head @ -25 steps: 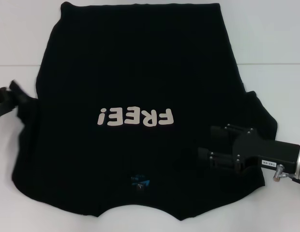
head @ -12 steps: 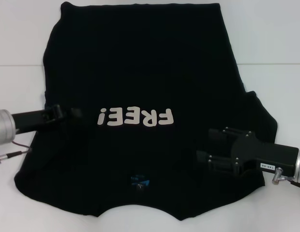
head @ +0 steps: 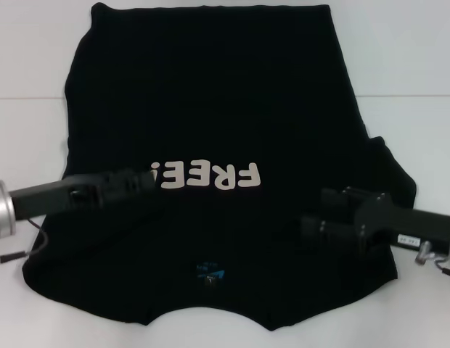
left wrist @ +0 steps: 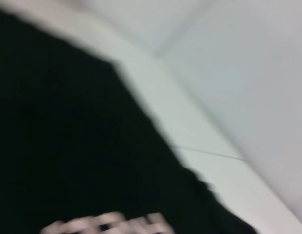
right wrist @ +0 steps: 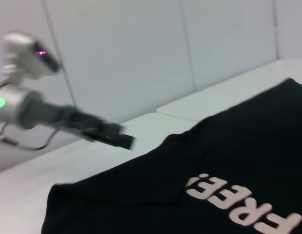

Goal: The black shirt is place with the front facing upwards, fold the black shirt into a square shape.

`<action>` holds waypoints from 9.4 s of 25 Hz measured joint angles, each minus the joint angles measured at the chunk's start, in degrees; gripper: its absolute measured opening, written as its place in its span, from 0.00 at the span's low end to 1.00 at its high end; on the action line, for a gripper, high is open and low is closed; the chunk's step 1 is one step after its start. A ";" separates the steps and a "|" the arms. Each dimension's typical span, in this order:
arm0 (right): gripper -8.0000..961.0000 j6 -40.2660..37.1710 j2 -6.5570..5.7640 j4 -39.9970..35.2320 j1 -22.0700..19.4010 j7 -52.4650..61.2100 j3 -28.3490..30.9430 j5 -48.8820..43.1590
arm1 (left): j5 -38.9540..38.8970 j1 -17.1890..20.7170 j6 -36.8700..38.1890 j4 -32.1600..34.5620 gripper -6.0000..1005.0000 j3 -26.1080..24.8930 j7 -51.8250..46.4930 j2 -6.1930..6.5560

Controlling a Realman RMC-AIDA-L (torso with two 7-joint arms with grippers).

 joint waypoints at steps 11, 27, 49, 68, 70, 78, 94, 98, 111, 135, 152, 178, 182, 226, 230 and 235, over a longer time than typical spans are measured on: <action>0.83 -0.46 -1.87 -13.97 -0.20 31.46 -0.51 -2.85 | -4.95 7.70 17.29 0.41 0.86 -1.13 39.09 -2.53; 0.82 -6.62 -10.04 -29.45 6.36 75.11 -0.49 -33.66 | -3.36 9.20 14.62 0.00 0.86 -0.54 38.55 -2.87; 0.82 9.59 -9.06 -10.88 13.81 76.64 -9.25 -36.41 | -3.01 9.04 12.60 -0.69 0.86 -0.10 38.34 -3.12; 0.70 11.65 -8.20 -8.64 14.67 76.68 -10.87 -36.44 | -3.06 9.20 12.61 -0.77 0.86 -0.45 38.34 -3.08; 0.70 11.75 -8.20 -8.57 14.68 76.62 -10.87 -36.44 | -3.05 9.15 12.61 -0.77 0.86 -0.49 38.35 -3.08; 0.66 11.78 -7.83 -8.57 14.76 76.53 -11.00 -36.41 | -3.10 9.09 12.72 -0.78 0.86 -0.53 38.35 -3.09; 0.34 12.19 -7.60 -8.59 14.87 76.89 -12.52 -36.41 | -3.45 9.01 13.23 -1.22 0.86 -0.52 38.34 -3.03; 0.28 12.55 -7.44 -8.60 15.17 76.71 -14.10 -36.41 | -3.44 9.06 13.23 -1.21 0.86 -0.52 38.35 -3.00; 0.07 13.06 -6.95 -9.70 15.28 76.47 -16.14 -36.40 | -3.46 9.27 13.23 -1.38 0.86 -0.62 38.35 -2.91; 0.03 8.74 -6.41 -17.76 17.50 72.12 -18.59 -36.15 | -3.54 9.33 13.24 -1.38 0.86 -0.78 38.26 -2.82; 0.03 8.68 -4.04 -18.99 20.99 70.72 -25.53 -36.08 | -3.53 9.36 12.80 -1.38 0.86 -0.79 38.26 -2.76; 0.08 7.32 -2.10 -21.53 19.40 63.75 -25.01 -29.93 | -3.53 8.83 12.61 -1.38 0.86 -0.79 37.04 -2.69; 0.21 5.94 -2.52 -21.82 16.65 57.82 -24.98 -21.65 | -3.54 8.82 12.42 -1.38 0.86 -0.84 35.85 -2.68; 0.83 -0.90 0.21 -2.45 -2.52 -9.68 -13.24 7.26 | 25.28 4.19 9.41 10.63 0.86 -2.99 -46.06 8.75; 0.83 -0.90 0.21 -2.17 -2.64 -9.70 -13.24 7.27 | 25.32 3.95 8.83 8.36 0.86 -2.98 -46.01 9.07; 0.83 -1.02 0.21 -1.92 -2.56 -9.73 -13.24 7.18 | 25.35 3.76 8.28 7.45 0.86 -2.85 -45.92 9.13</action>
